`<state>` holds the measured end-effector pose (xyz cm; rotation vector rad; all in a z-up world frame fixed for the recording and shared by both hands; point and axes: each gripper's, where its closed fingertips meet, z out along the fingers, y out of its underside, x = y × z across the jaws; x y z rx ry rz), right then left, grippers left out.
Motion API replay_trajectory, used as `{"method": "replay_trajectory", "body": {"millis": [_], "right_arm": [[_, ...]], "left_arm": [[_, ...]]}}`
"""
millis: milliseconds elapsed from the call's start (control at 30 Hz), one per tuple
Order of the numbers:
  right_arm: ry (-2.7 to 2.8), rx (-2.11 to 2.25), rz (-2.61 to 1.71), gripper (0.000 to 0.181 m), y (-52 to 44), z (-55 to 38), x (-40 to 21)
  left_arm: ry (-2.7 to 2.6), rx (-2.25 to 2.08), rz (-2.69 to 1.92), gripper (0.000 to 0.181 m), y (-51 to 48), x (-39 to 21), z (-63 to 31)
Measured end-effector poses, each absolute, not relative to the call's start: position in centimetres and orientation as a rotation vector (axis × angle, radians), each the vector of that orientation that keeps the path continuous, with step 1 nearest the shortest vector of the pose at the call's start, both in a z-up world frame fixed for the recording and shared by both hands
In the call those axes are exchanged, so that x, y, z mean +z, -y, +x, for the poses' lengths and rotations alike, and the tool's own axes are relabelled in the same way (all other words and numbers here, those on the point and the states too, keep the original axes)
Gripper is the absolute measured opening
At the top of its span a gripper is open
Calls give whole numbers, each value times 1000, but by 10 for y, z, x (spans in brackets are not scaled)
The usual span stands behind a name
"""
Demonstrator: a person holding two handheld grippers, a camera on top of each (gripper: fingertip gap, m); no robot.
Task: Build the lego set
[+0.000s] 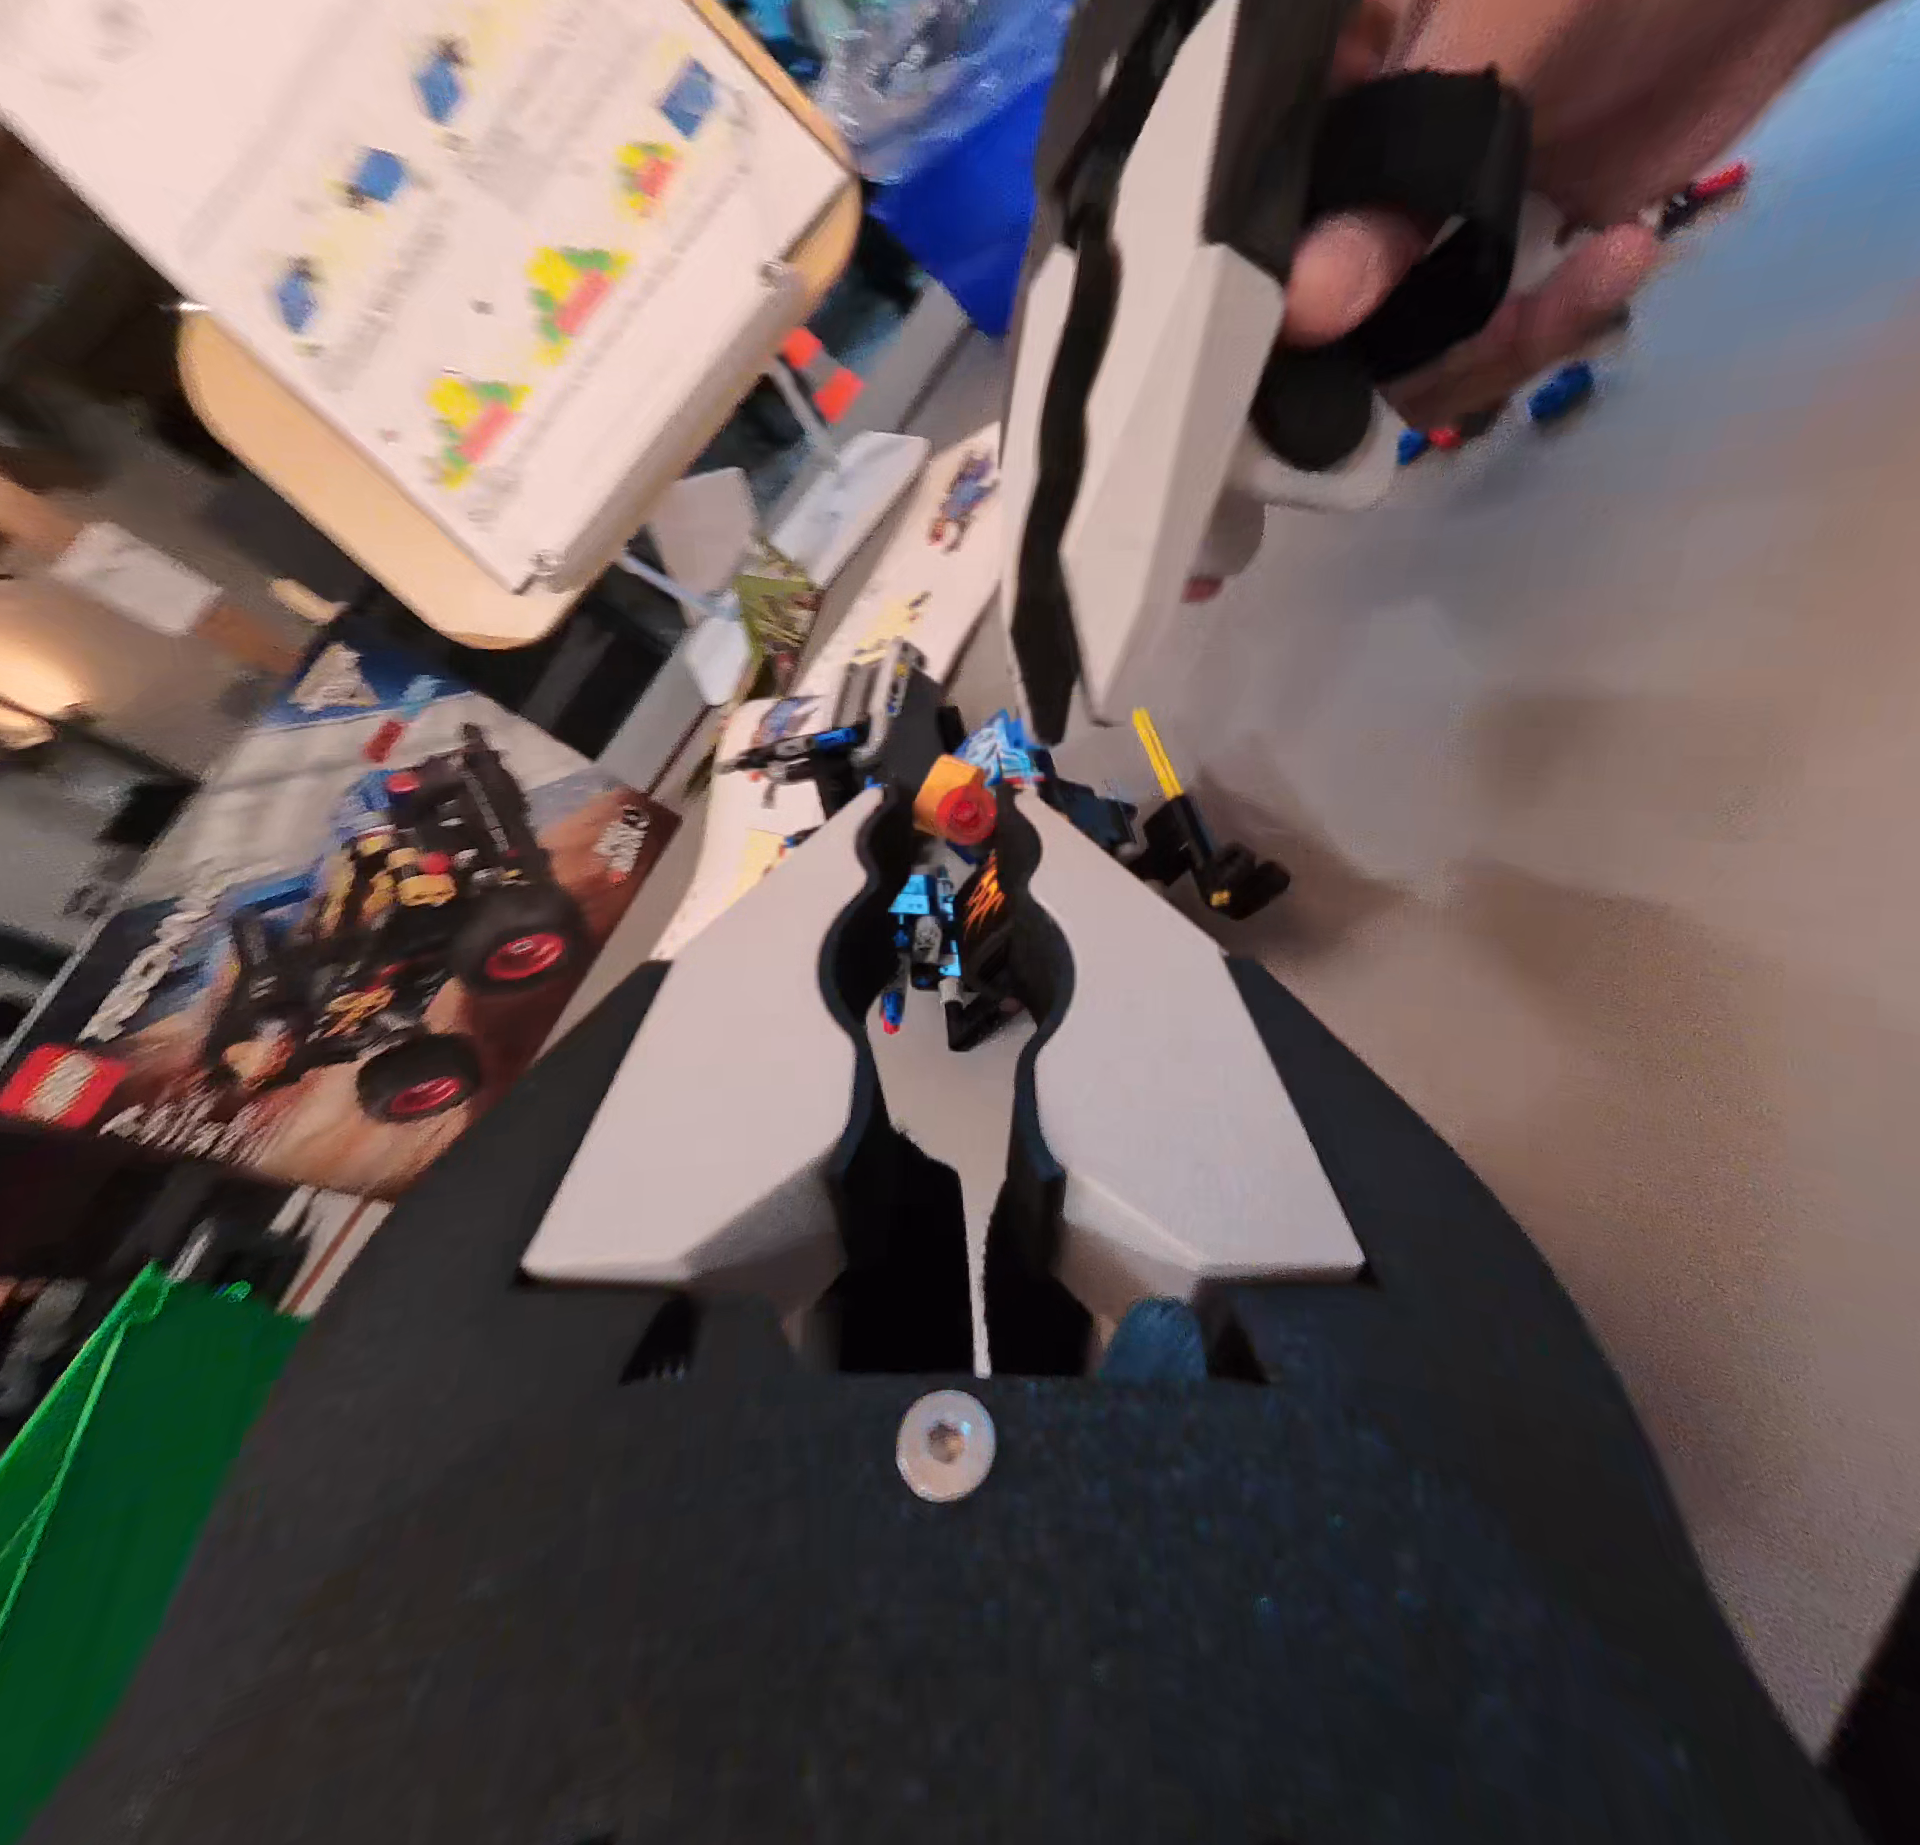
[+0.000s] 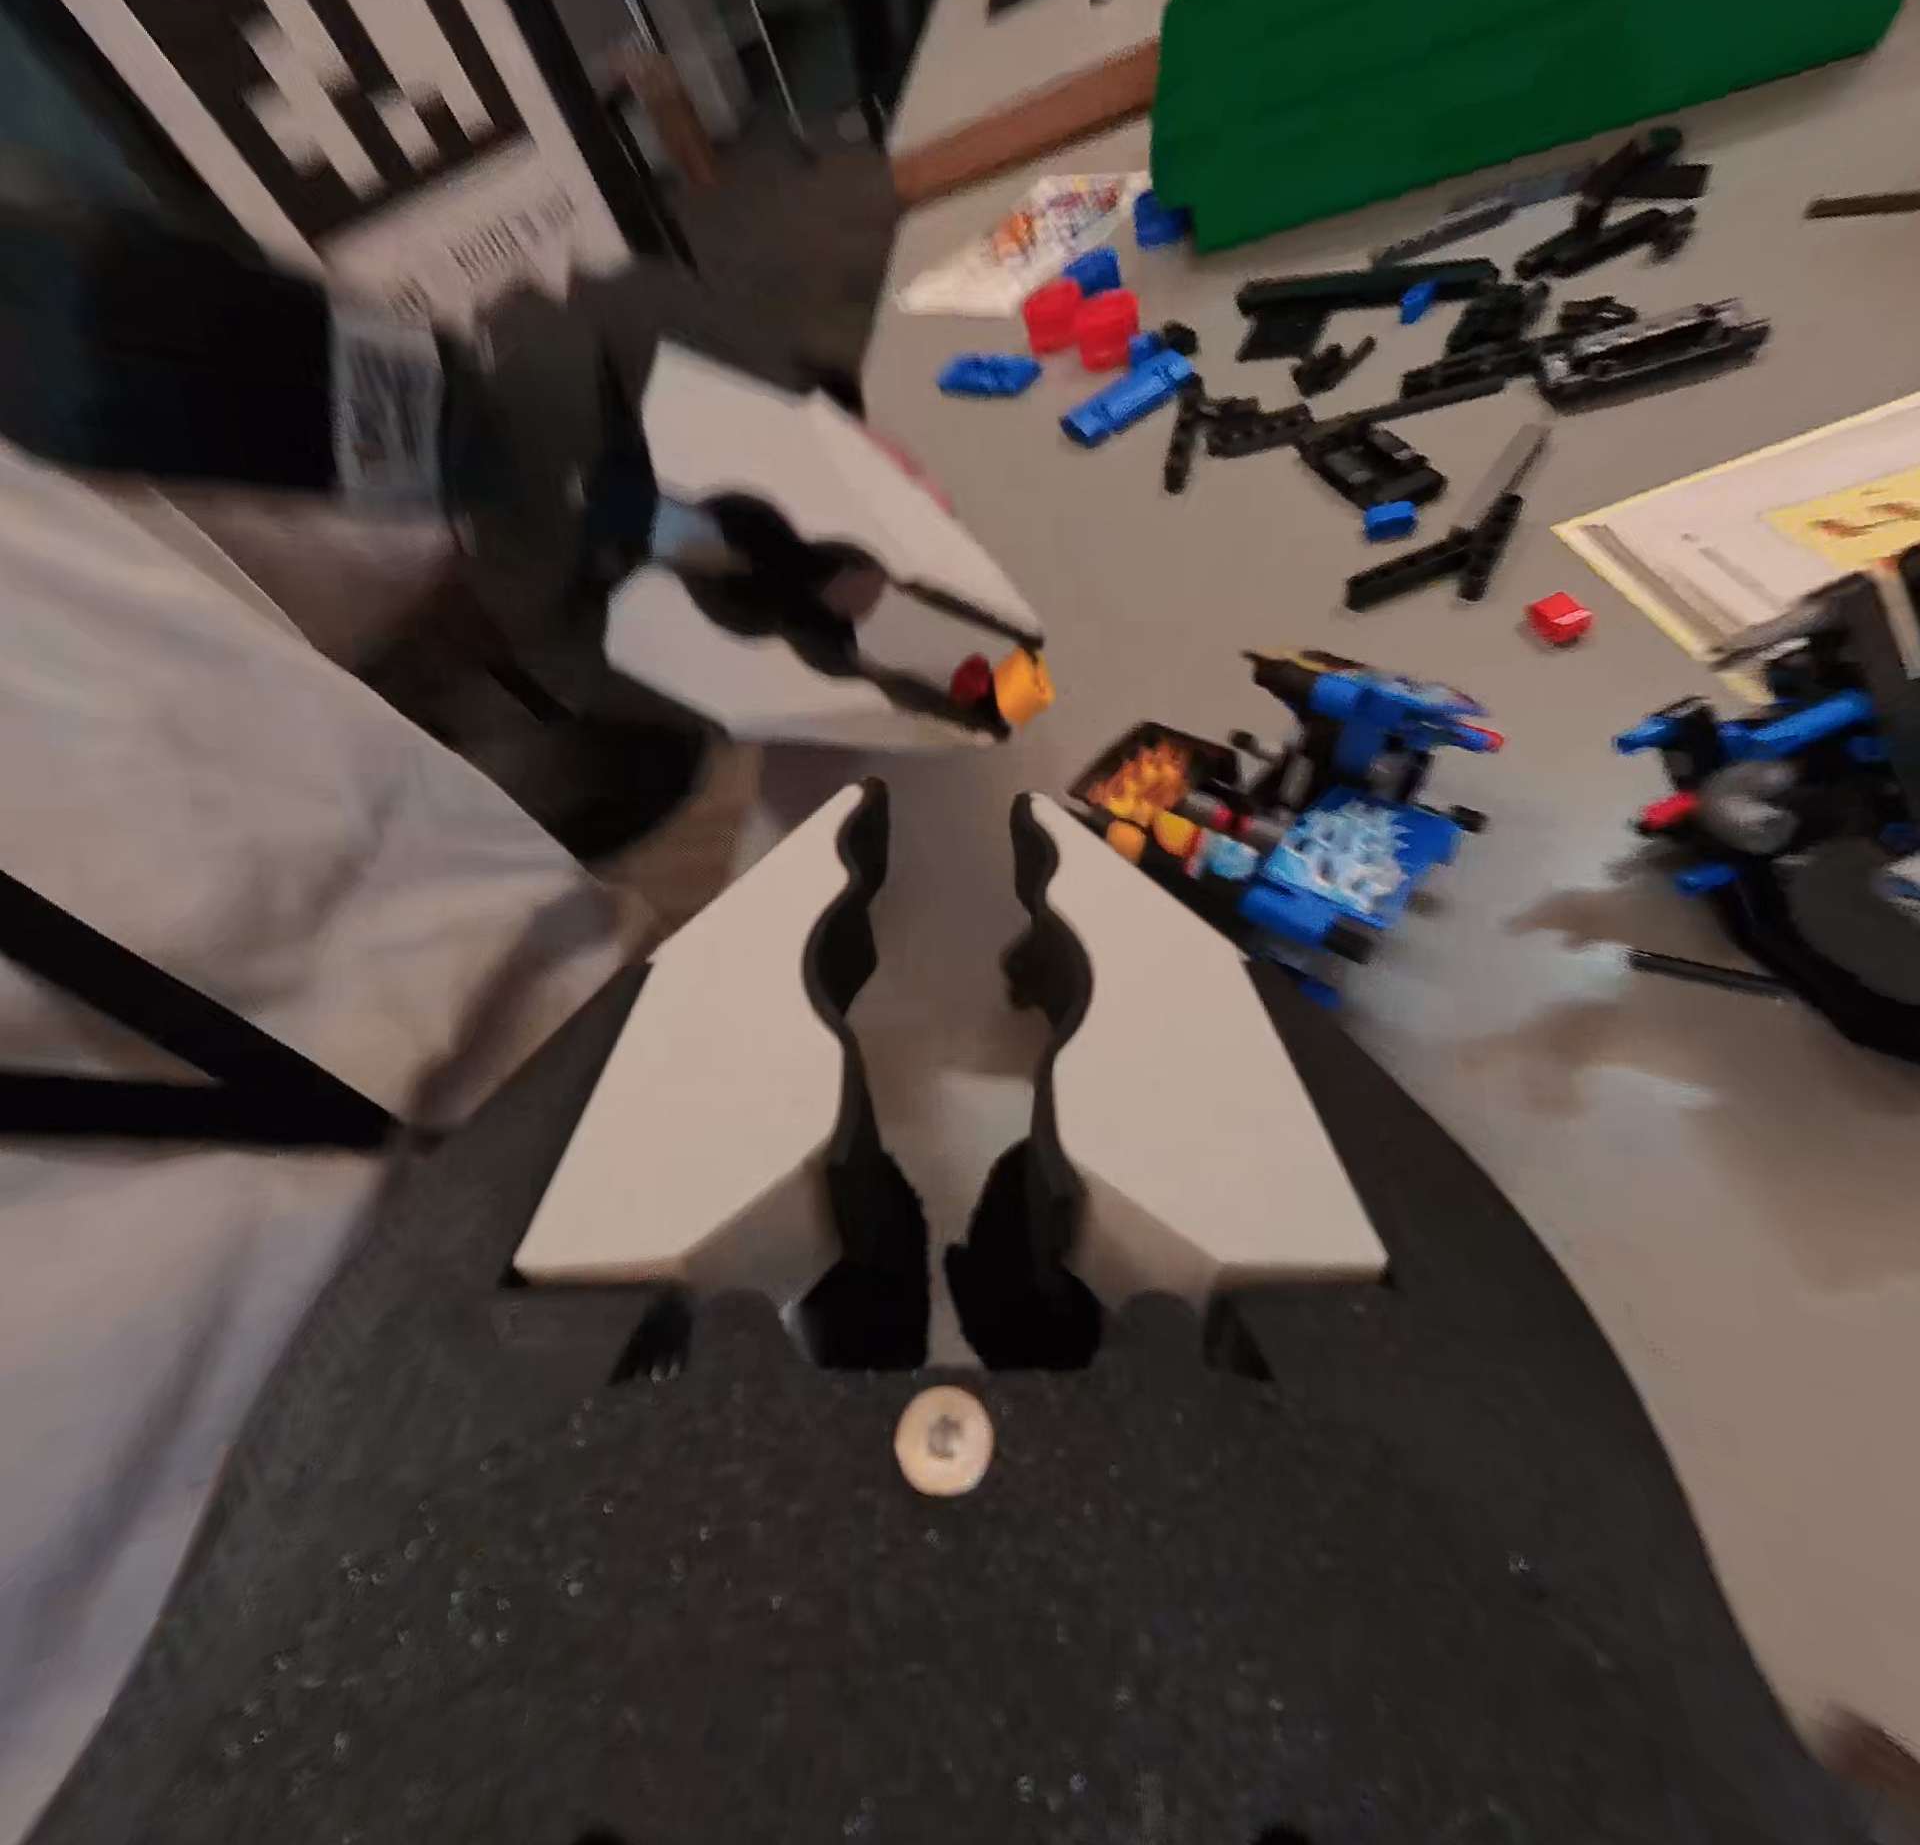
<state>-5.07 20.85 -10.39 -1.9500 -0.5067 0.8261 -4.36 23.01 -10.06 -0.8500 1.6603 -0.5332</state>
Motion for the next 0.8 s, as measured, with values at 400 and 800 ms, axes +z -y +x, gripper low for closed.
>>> {"method": "replay_trajectory", "body": {"millis": [400, 800], "right_arm": [[253, 1246, -1758, 6, -212, -63, -77], [600, 846, -1842, 6, -203, -63, -95]], "left_arm": [[-1437, -514, -834, 13, -208, -82, -55], [-1877, -1228, -1182, 19, -207, -88, -64]]}}
